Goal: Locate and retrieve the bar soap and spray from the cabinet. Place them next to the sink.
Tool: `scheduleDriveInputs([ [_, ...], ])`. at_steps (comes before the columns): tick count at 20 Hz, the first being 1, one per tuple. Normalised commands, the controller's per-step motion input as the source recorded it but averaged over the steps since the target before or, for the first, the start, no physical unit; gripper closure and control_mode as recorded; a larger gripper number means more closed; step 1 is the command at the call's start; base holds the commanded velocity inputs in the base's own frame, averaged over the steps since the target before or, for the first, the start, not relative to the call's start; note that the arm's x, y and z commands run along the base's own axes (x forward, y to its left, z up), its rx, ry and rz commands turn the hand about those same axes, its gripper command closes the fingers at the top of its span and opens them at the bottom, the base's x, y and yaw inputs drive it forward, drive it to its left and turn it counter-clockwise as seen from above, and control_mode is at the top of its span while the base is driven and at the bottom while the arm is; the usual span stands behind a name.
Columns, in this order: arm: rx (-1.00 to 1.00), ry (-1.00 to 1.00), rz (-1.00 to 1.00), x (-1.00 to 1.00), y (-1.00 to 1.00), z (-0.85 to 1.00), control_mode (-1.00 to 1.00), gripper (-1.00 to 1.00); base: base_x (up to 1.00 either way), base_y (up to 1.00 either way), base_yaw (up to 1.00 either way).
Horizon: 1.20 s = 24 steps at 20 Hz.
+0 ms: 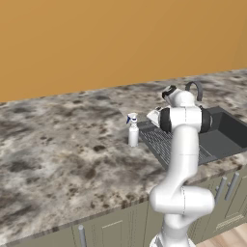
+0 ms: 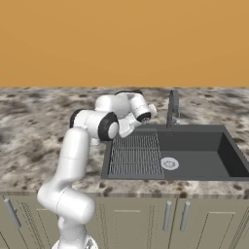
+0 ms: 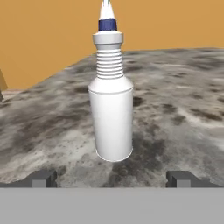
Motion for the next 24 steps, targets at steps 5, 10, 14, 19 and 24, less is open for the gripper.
scheduleDriveInputs([
  [5,-0.2,-0.17,-0.14,-0.59,-0.27,0.28,-1.0,-1.0,0.0,0.0,0.0],
  [10,-0.23,-0.06,-0.12,-0.4,0.0,0.52,-1.0,-1.0,0.0,0.0,0.0],
  [14,-0.22,-0.16,-0.12,-0.54,0.12,0.39,-1.0,-1.0,0.0,0.0,0.0],
  [19,-0.19,-0.08,-0.17,-0.46,0.05,0.28,-1.0,-1.0,0.0,0.0,0.0],
  [24,-0.19,-0.06,-0.12,-0.37,0.16,0.29,-1.0,-1.0,0.0,0.0,0.0],
])
